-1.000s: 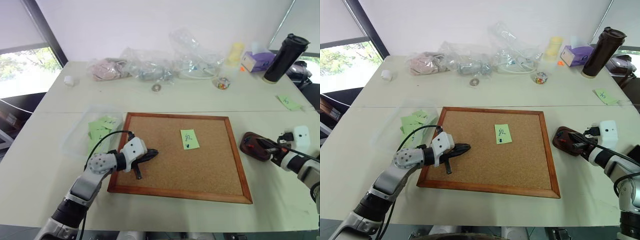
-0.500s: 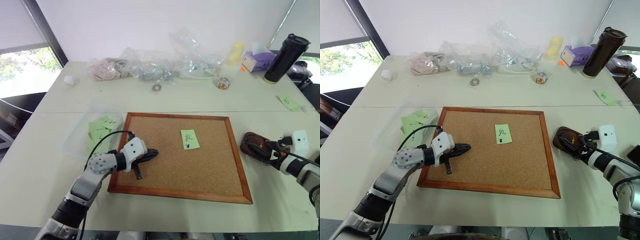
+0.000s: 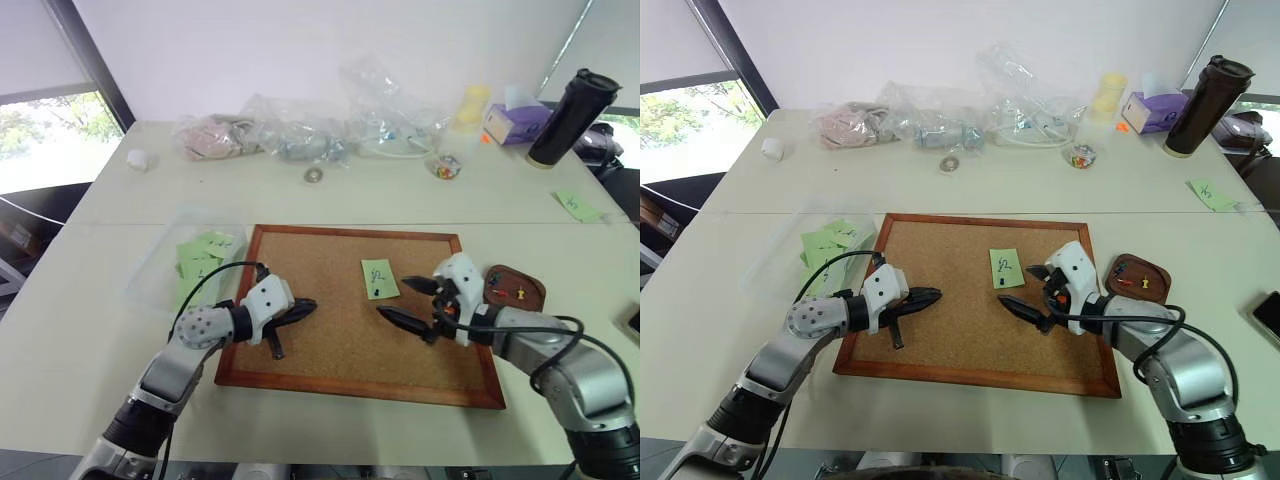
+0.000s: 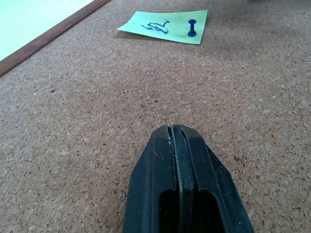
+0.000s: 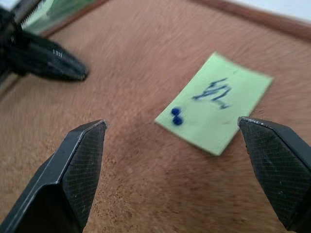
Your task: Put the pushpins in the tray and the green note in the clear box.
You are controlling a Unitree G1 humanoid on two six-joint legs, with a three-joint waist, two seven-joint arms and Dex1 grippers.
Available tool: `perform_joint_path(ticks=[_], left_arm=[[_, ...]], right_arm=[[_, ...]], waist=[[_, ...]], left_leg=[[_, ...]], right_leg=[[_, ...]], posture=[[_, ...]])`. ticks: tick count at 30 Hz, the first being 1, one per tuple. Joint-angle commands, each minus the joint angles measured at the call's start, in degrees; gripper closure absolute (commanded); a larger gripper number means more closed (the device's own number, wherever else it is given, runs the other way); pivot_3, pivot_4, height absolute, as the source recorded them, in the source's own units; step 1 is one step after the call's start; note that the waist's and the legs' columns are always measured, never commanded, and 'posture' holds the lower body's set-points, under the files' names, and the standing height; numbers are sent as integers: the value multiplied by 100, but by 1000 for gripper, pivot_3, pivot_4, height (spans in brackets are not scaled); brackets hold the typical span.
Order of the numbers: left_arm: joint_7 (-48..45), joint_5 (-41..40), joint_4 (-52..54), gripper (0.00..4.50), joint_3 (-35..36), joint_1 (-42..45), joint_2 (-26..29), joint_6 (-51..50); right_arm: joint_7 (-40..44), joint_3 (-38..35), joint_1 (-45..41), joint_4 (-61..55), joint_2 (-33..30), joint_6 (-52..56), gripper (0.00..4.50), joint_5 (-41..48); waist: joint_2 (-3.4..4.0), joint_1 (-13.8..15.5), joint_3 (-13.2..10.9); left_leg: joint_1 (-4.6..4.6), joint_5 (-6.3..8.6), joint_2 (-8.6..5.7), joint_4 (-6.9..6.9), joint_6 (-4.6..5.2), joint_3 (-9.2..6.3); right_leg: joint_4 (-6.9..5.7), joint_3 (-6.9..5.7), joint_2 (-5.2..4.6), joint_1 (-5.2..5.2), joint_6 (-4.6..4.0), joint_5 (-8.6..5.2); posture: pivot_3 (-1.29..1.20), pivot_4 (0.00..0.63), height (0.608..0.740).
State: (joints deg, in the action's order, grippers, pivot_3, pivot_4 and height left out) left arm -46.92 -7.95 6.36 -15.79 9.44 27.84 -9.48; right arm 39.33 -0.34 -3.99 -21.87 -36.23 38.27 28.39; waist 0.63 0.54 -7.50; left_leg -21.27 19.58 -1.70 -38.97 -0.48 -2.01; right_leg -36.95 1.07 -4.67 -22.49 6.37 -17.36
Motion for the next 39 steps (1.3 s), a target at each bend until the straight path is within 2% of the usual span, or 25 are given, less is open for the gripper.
perform_joint_path(ticks=[1, 16, 19, 26, 30, 34, 39], left_arm=[[-43, 192, -201, 4500, -162, -249, 114, -249], [13, 200, -106, 4500, -142, -307, 145, -274], [19, 204, -84, 4500, -139, -320, 151, -276], [27, 196, -54, 4500, -124, -335, 148, -308], [31, 188, -25, 4500, -122, -349, 139, -332], [29, 179, -18, 4500, -136, -350, 127, -354], [19, 149, -6, 4500, -159, -339, 105, -462]], right_arm=[[93, 112, -147, 76, 103, -363, 51, -166], [256, 693, -358, 1144, 476, -1401, 51, -1058], [273, 792, -322, 1189, 463, -1497, 823, -1207], [273, 930, -338, 1337, 545, -1708, 4313, -1488], [284, 970, -356, 1290, 615, -1740, 4418, -1550], [172, 698, -343, 1117, 694, -1541, 4418, -1358], [3, -250, -227, 251, 689, -772, 4418, -336]], waist=[[0, -3, 0], [-2, -35, 1], [-6, -39, 3], [-12, -59, 8], [-15, -115, 11], [-14, -118, 12], [-8, -85, 8]], left_leg=[[0, 0, 0, 0, -1, 0], [2, -5, 0, 1, -9, 0], [4, -4, 0, 1, -8, 0], [5, -5, 0, 2, -9, 0], [7, -4, 1, 3, -8, -1], [9, -3, 1, 3, -5, -3], [-7, -3, 1, 3, -7, -5]], right_leg=[[0, 0, 0, 0, 0, 0], [-2, -1, 1, -1, 0, 0], [-3, -1, 1, 1, 0, 0], [-3, -1, 2, 1, 0, 0], [-3, -1, 1, 4, 0, 0], [-4, -2, 1, 4, 0, 0], [-4, -1, -2, -8, 0, 0]], posture=[[0, 150, 740], [0, 150, 740], [0, 150, 740], [0, 150, 740], [0, 150, 740], [0, 150, 740], [0, 150, 740]])
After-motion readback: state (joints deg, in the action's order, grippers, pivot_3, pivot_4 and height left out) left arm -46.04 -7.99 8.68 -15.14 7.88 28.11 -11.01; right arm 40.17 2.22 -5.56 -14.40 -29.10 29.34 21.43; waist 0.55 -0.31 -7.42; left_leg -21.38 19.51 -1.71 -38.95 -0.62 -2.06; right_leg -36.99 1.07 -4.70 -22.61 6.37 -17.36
